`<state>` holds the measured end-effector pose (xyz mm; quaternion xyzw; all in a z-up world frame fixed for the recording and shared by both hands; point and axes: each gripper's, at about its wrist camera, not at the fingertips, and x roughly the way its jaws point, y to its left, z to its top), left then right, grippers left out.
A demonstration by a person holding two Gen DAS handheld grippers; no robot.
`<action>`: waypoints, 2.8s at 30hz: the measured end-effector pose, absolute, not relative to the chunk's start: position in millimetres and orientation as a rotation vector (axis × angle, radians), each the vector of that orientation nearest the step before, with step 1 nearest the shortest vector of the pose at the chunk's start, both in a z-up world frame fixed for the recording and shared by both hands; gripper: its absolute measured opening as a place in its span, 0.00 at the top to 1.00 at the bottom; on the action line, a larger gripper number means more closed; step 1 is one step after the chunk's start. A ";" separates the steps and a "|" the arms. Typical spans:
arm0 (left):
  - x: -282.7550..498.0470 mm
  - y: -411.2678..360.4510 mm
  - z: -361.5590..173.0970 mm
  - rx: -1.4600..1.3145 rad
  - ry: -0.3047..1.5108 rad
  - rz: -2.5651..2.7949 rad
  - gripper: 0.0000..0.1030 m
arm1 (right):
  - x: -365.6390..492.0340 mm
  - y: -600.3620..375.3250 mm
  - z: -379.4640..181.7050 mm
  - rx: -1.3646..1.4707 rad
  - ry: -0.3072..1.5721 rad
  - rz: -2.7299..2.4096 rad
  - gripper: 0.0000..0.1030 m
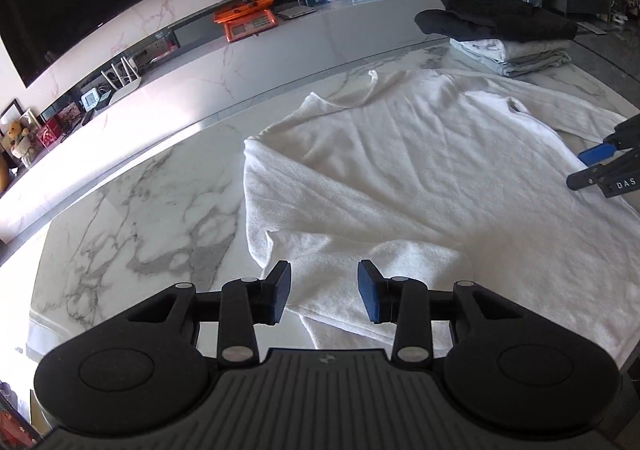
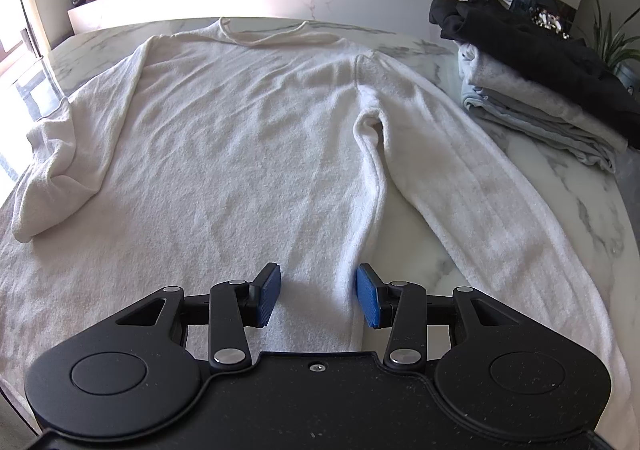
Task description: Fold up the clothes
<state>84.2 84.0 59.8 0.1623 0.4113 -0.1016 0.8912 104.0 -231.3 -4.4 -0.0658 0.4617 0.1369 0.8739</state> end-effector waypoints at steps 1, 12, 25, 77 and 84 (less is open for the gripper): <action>91.3 87.5 57.0 0.327 0.864 -0.197 0.66 | 104.0 -231.4 -4.5 -0.137 0.964 0.286 0.60; 139.0 103.0 12.1 0.250 1.009 -0.169 0.68 | 107.1 -229.0 -4.9 -0.151 0.960 0.297 0.59; 87.8 88.5 80.9 0.243 0.918 -0.395 0.96 | 107.5 -227.6 -4.4 -0.160 0.962 0.301 0.58; -81.3 20.9 23.7 -0.030 1.040 -0.361 0.79 | -96.5 -134.7 9.7 -0.219 0.861 0.645 0.61; -91.0 20.8 18.3 -0.083 1.043 -0.355 0.79 | -95.5 -134.5 5.0 -0.238 0.838 0.609 0.97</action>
